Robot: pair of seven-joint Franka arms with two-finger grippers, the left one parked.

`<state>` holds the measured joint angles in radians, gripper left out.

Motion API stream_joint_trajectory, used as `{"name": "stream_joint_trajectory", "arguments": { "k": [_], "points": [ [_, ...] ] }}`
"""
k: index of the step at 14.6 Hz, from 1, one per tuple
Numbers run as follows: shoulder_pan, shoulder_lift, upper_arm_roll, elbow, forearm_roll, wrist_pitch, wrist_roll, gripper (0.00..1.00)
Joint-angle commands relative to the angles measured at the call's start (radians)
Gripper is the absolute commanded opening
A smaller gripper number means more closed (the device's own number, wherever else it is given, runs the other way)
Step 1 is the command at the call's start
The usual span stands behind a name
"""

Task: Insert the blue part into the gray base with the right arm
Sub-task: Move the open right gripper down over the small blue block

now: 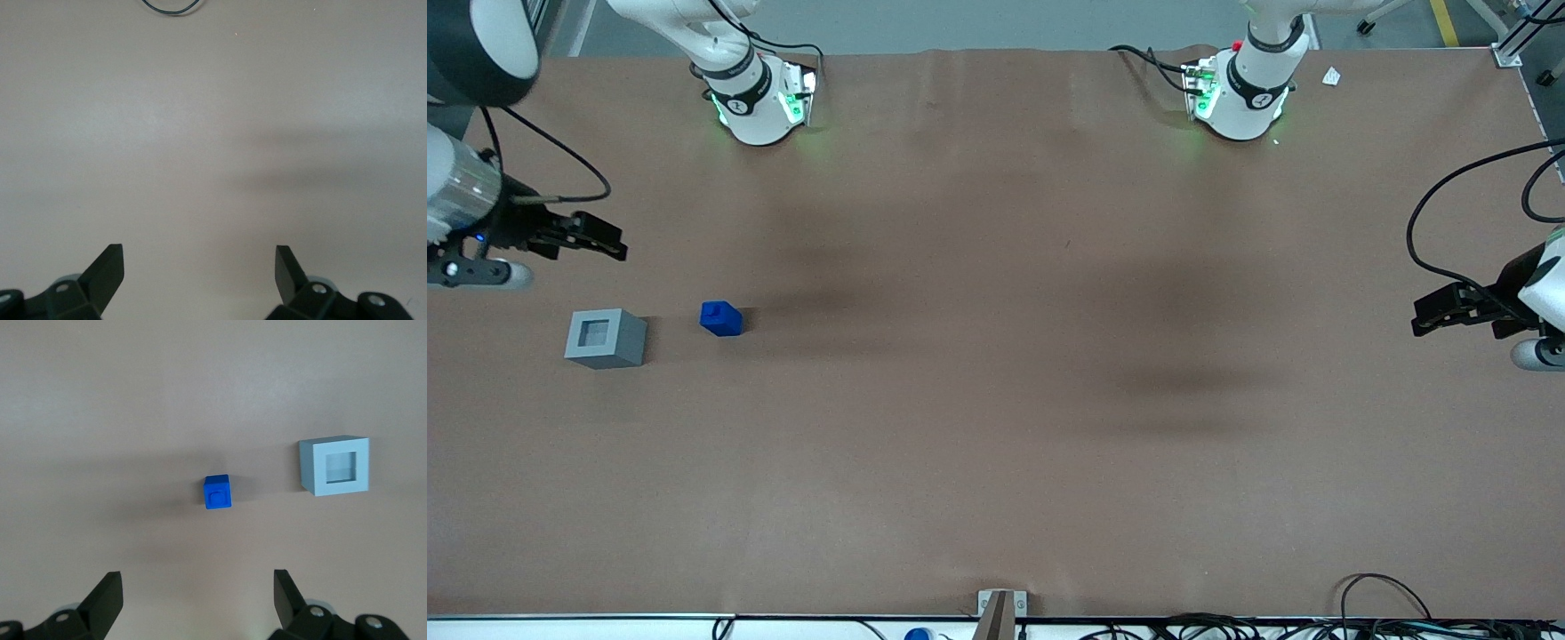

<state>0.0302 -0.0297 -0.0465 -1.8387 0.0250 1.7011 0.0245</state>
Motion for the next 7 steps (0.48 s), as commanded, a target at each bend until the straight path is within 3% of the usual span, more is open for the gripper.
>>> {"name": "stream_joint_trajectory", "arguments": {
  "k": [1,7],
  "points": [
    [0.004,-0.030,0.002,-0.152,-0.008,0.124,0.005,0.98],
    [0.005,-0.024,0.002,-0.391,-0.008,0.415,0.005,0.89]
  ]
}}
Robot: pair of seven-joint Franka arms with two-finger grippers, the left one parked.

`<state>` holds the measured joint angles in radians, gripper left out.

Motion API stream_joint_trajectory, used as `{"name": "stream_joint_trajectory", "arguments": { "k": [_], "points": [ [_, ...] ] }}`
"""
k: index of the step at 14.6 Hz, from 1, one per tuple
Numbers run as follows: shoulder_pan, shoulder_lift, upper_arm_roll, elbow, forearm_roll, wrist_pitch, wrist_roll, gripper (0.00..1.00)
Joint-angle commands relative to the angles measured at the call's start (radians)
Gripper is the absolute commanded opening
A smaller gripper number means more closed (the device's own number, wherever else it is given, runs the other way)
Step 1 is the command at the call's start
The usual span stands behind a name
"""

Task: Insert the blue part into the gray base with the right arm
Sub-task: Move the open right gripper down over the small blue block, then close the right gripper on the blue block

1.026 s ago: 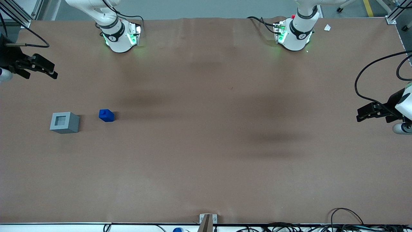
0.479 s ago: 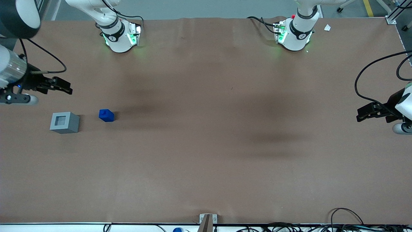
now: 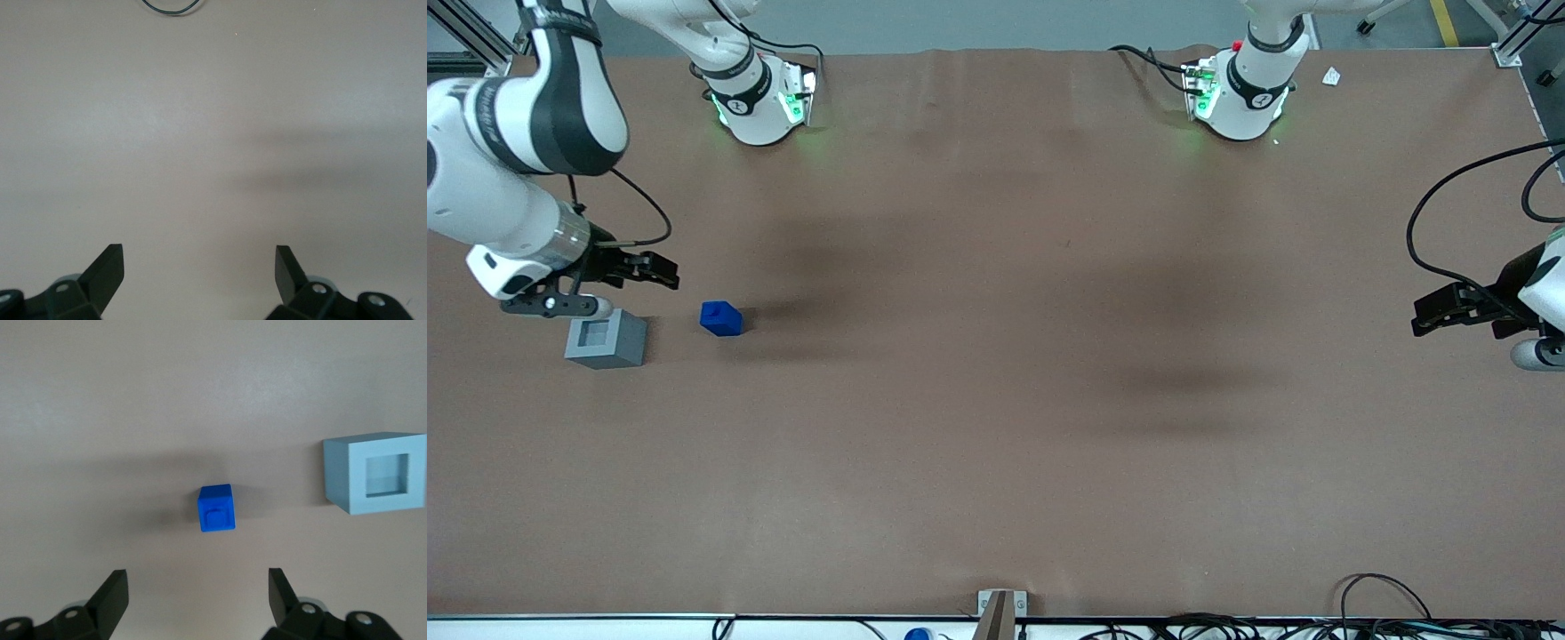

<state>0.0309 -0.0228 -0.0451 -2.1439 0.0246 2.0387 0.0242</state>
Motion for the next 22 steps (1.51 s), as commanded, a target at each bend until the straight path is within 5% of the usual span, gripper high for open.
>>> {"name": "stream_joint_trajectory", "arguments": {
  "k": [1,17,19,22],
  "points": [
    [0.003,-0.016,0.001,-0.103,-0.008,0.109,0.005,0.88],
    [-0.009,0.242,0.001,-0.229,-0.014,0.463,-0.013,0.77],
    [-0.013,0.251,0.001,-0.228,-0.014,0.465,-0.013,0.66],
    [-0.032,0.248,0.001,-0.223,-0.014,0.454,-0.013,0.35]
  ]
}}
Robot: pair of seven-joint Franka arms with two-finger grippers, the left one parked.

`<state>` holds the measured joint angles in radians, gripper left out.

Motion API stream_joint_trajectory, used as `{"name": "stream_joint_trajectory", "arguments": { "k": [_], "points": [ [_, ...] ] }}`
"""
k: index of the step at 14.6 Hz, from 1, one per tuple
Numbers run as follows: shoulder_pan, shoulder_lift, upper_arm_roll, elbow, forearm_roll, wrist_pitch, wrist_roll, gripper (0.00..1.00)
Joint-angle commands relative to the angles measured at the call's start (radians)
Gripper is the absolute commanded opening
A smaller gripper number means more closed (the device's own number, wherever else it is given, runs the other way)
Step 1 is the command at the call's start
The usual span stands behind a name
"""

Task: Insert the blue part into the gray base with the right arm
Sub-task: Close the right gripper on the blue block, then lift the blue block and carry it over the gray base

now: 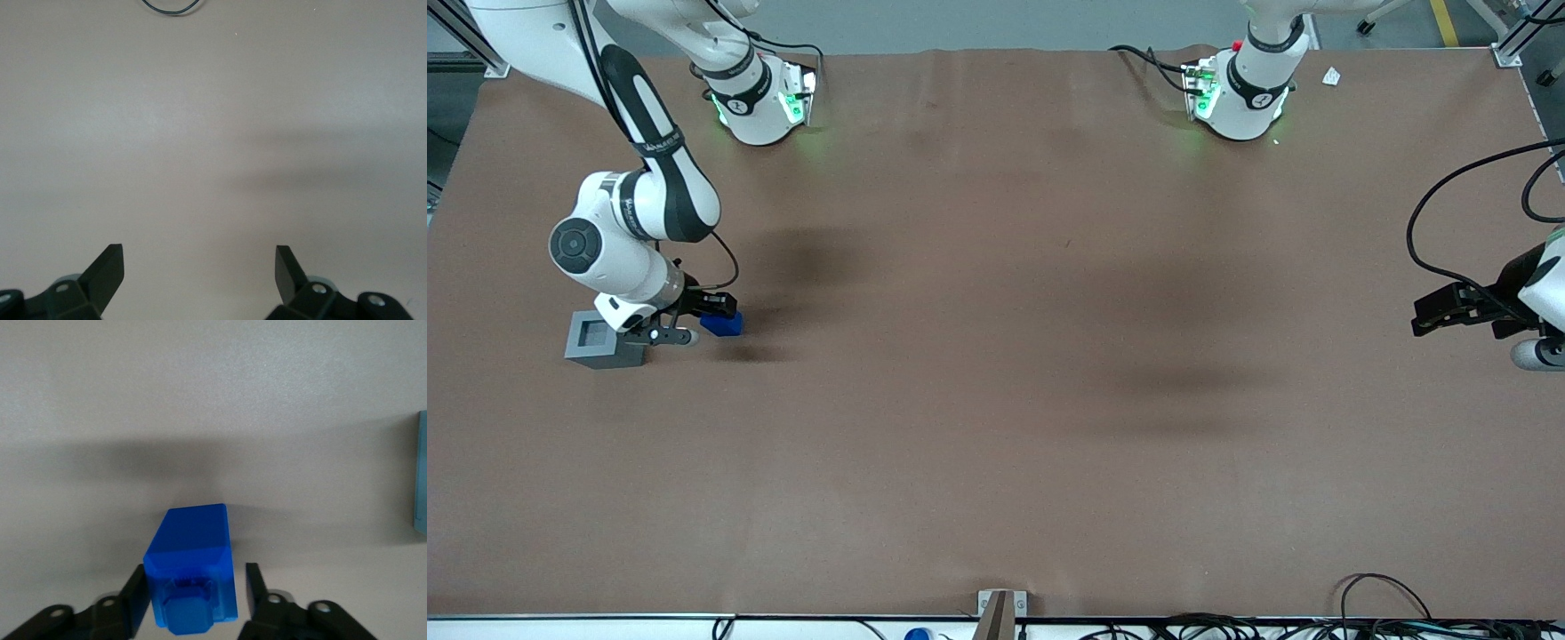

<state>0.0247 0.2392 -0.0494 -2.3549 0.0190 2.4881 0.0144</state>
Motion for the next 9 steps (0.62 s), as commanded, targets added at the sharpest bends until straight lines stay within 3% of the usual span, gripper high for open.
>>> {"name": "stream_joint_trajectory", "arguments": {
  "k": [1,3,9],
  "points": [
    [-0.028,-0.015,0.005,-0.009,-0.008,0.005,-0.004,0.25],
    [-0.032,-0.023,0.003,0.000,-0.008,-0.006,-0.004,0.15],
    [-0.107,-0.044,0.000,0.204,-0.010,-0.285,-0.060,0.14]
  ]
}}
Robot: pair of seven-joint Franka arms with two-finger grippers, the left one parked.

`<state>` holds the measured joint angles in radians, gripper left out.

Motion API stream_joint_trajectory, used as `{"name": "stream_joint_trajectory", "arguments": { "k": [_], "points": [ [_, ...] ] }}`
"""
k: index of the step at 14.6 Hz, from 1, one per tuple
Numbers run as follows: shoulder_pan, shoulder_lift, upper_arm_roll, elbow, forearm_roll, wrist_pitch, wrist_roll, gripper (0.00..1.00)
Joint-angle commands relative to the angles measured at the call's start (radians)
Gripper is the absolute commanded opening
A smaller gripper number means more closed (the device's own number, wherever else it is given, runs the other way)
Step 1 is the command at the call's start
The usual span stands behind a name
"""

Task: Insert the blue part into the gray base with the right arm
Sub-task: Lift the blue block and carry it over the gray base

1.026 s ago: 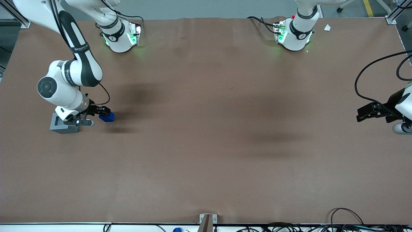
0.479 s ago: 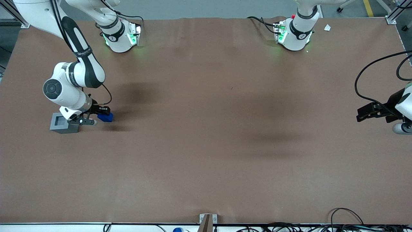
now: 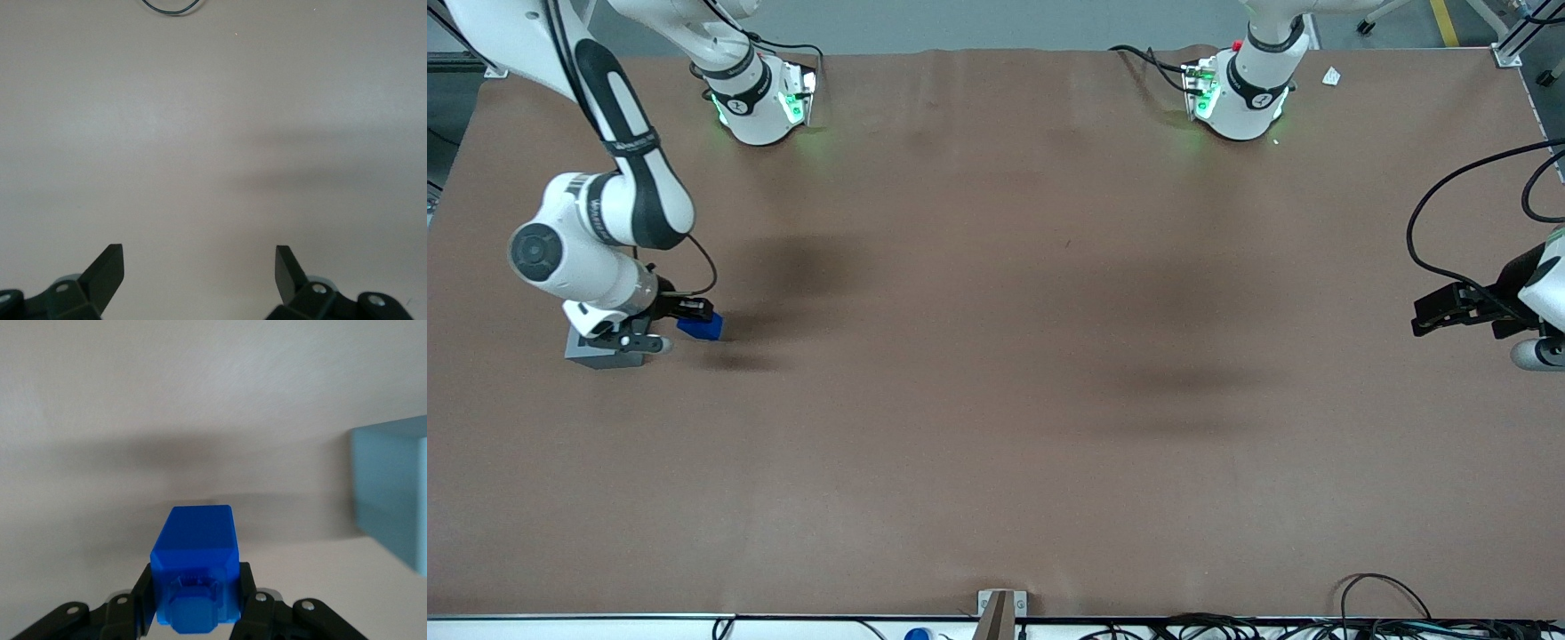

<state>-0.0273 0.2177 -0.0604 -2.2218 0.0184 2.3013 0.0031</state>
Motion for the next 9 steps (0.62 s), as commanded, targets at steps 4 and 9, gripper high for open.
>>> {"name": "stream_joint_trajectory", "arguments": {
  "k": [4,9],
  "points": [
    [-0.141,-0.017,0.011,0.209,-0.009,-0.239,-0.092,0.14],
    [-0.203,0.002,0.011,0.267,-0.028,-0.256,-0.173,0.14]
  ]
}}
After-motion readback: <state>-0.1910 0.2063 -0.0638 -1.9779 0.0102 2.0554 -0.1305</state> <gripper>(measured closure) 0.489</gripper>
